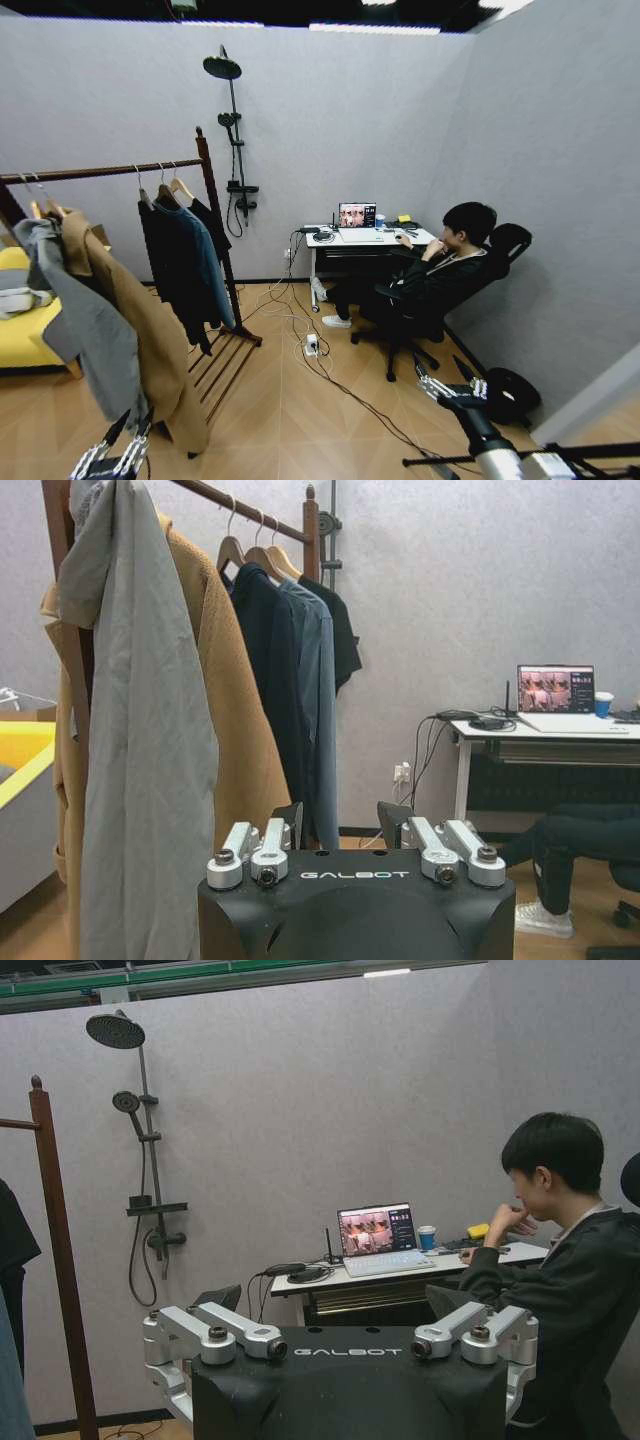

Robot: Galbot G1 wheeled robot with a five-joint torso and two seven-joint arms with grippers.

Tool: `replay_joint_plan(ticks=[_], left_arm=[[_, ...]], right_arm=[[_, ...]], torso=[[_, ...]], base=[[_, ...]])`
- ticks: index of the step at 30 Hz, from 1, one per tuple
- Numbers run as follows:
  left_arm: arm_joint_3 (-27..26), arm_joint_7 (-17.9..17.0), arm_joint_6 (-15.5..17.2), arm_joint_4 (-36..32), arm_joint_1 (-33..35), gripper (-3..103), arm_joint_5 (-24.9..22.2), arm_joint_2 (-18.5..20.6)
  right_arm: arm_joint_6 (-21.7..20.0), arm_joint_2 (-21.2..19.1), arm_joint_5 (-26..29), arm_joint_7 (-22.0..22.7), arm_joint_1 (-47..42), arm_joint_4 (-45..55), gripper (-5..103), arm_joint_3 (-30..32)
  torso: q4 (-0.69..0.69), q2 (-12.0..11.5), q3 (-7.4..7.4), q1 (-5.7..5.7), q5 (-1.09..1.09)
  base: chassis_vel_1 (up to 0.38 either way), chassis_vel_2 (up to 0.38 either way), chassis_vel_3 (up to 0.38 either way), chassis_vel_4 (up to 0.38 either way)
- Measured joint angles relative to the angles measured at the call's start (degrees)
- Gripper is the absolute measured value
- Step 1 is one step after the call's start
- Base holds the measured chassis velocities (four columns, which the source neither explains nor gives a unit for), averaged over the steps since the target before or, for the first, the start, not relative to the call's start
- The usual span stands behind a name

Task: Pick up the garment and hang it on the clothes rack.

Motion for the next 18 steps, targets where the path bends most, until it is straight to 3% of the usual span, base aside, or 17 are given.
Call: replay_joint_plan(ticks=[1, 4, 6, 18], left_arm=[[0.0, 0.0, 0.0, 0.0, 0.0, 46, 0.0, 0.0], [0.0, 0.0, 0.0, 0.0, 0.0, 46, 0.0, 0.0], [0.0, 0.0, 0.0, 0.0, 0.0, 46, 0.0, 0.0], [0.0, 0.0, 0.0, 0.0, 0.0, 46, 0.0, 0.0]], right_arm=[[0.0, 0.0, 0.0, 0.0, 0.0, 0.0, 100, 0.0], [0.0, 0.0, 0.0, 0.0, 0.0, 0.0, 100, 0.0], [0.0, 0.0, 0.0, 0.0, 0.0, 0.0, 100, 0.0], [0.0, 0.0, 0.0, 0.0, -0.1, 0.0, 100, 0.0]], torso=[[-0.01, 0.0, -0.01, -0.01, 0.05], [0.01, 0.0, -0.01, -0.03, -0.07], [0.01, 0.0, 0.00, -0.02, 0.03], [0.00, 0.0, -0.02, -0.08, 0.01]], base=[[0.228, -0.241, -0.204, 0.184], [0.237, -0.250, -0.208, 0.251], [0.268, -0.250, -0.290, 0.270], [0.264, -0.256, -0.258, 0.255]])
